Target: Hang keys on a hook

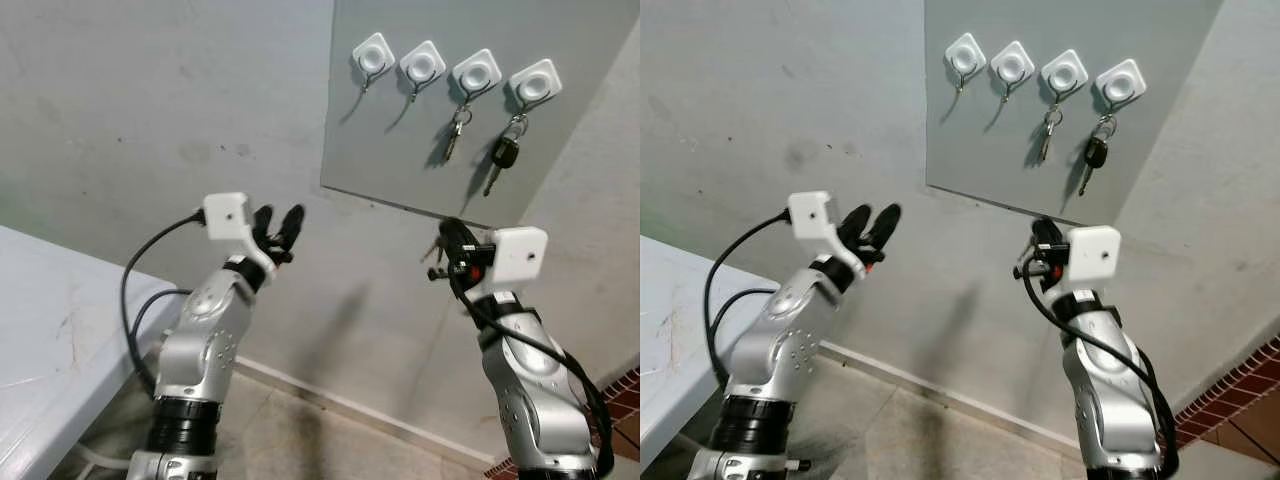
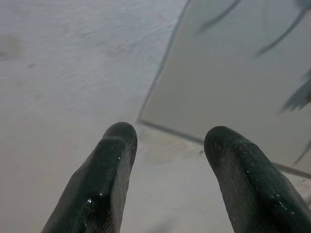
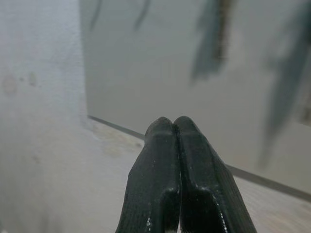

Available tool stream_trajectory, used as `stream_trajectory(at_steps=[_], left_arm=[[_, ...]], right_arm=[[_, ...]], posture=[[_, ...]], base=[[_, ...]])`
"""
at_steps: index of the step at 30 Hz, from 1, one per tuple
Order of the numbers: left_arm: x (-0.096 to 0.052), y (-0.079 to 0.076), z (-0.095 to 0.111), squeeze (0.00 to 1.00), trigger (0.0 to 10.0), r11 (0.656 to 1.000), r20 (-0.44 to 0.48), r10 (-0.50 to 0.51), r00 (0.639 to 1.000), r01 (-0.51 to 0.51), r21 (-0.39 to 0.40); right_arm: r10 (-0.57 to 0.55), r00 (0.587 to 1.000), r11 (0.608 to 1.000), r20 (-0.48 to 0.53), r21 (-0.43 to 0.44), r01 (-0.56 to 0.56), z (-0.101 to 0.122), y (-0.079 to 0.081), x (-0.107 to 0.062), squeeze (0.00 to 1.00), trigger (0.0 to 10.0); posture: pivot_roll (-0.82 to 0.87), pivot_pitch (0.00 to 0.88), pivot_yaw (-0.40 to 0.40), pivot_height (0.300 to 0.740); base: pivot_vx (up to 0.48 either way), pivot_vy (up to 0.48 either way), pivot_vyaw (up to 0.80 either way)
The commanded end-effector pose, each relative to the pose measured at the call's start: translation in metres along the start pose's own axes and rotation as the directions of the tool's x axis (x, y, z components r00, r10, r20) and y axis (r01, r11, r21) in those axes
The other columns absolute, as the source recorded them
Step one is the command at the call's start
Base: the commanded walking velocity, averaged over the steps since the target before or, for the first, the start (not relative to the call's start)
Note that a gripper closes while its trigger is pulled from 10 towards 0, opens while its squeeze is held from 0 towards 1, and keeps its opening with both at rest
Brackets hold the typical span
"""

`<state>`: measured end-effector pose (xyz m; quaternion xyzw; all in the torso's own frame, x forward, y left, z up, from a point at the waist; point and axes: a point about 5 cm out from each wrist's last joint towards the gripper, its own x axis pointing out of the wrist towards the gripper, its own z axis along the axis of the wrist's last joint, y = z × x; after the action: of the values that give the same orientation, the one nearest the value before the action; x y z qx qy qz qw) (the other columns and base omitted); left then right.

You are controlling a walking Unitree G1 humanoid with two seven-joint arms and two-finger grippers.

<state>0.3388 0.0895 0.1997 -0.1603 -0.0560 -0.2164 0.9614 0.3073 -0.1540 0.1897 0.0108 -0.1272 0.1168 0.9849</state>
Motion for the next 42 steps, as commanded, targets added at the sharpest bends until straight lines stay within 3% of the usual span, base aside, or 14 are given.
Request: stream_trajectory(at_steps=[1,6,20,42], left_arm=[[0.006,-0.009,0.008,0.00,10.0,0.999,0.014,-0.053,0.999,0.052,0.014],[0.012,-0.021,0.014,0.00,10.0,0.990,0.015,-0.135,0.991,0.134,0.054],[0.019,-0.038,0.028,0.00,10.0,0.970,0.028,-0.236,0.971,0.234,0.067],[0.026,-0.041,0.041,0.00,10.0,0.959,0.046,-0.273,0.961,0.268,0.095]], right_arm=[[0.035,0.999,0.999,0.012,0.002,-0.035,0.004,0.003,0.010,0.00,10.0],[0.075,0.996,0.997,0.043,0.006,-0.076,0.012,0.008,0.027,0.00,10.0],[0.146,0.983,0.989,0.115,0.019,-0.149,0.027,0.018,0.055,0.00,10.0],[0.133,0.940,0.983,0.314,0.076,-0.164,0.067,0.009,0.075,0.00,10.0]], posture=[[0.02,0.080,-0.012,0.740],[0.03,0.073,-0.012,0.740],[0.05,0.057,-0.017,0.740],[0.04,0.058,-0.009,0.740]], base=[[0.000,0.000,0.00],[0.000,0.000,0.00],[0.000,0.000,0.00],[0.000,0.000,0.00]])
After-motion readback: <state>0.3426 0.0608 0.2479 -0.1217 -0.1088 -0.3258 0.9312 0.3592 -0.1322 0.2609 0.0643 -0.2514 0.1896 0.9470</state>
